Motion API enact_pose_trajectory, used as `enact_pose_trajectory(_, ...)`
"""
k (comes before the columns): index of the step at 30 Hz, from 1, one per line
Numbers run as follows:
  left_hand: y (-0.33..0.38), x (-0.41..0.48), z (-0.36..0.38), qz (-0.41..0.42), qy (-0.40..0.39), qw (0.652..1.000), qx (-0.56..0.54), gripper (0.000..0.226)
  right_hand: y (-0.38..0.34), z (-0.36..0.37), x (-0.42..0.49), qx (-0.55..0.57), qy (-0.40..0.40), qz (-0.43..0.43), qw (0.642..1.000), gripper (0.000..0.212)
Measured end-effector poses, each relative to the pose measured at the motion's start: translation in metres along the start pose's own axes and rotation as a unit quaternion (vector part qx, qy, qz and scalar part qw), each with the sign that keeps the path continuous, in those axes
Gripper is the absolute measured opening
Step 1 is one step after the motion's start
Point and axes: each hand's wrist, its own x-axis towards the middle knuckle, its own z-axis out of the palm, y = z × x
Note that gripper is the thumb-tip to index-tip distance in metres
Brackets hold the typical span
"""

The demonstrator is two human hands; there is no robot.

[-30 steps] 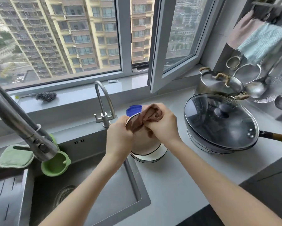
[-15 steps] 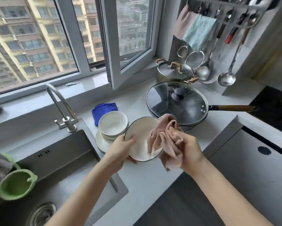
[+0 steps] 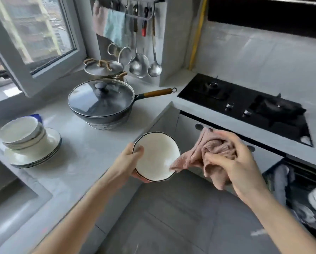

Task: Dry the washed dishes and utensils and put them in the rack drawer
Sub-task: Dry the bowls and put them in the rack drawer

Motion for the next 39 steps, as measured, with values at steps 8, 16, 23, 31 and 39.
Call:
enact_pose_trajectory(8, -0.011, -0.039, 0.204, 0.06, -0.23, 0.966, 0.105, 0.049, 0.051, -0.089, -0.05, -0.512, -0.039, -0.02, 0.858, 0.037)
enact_pose_trajectory(16, -0.016, -0.018, 0.333, -0.028, -0.352, 0.919, 0.176, 0.049, 0.033, -0.235, -0.074, -0.139, -0.213, 0.191, 0.948, 0.036)
enact_pose_trajectory(23, -0.024, 0.028, 0.465, -0.056, -0.385, 0.906, 0.164, 0.049, 0.06, -0.393, -0.101, -0.418, 0.022, 0.228, 0.879, 0.059)
enact_pose_trajectory(31, -0.042, 0.051, 0.614, -0.073, -0.525, 0.841, 0.11, 0.056, 0.118, -0.506, -0.079, -0.072, 0.164, 0.325, 0.929, 0.089)
enact_pose_trajectory(39, -0.072, 0.061, 0.705, -0.158, -0.523, 0.824, 0.153, 0.04, 0.164, -0.586, -0.059, 0.13, 0.228, 0.3, 0.917, 0.05)
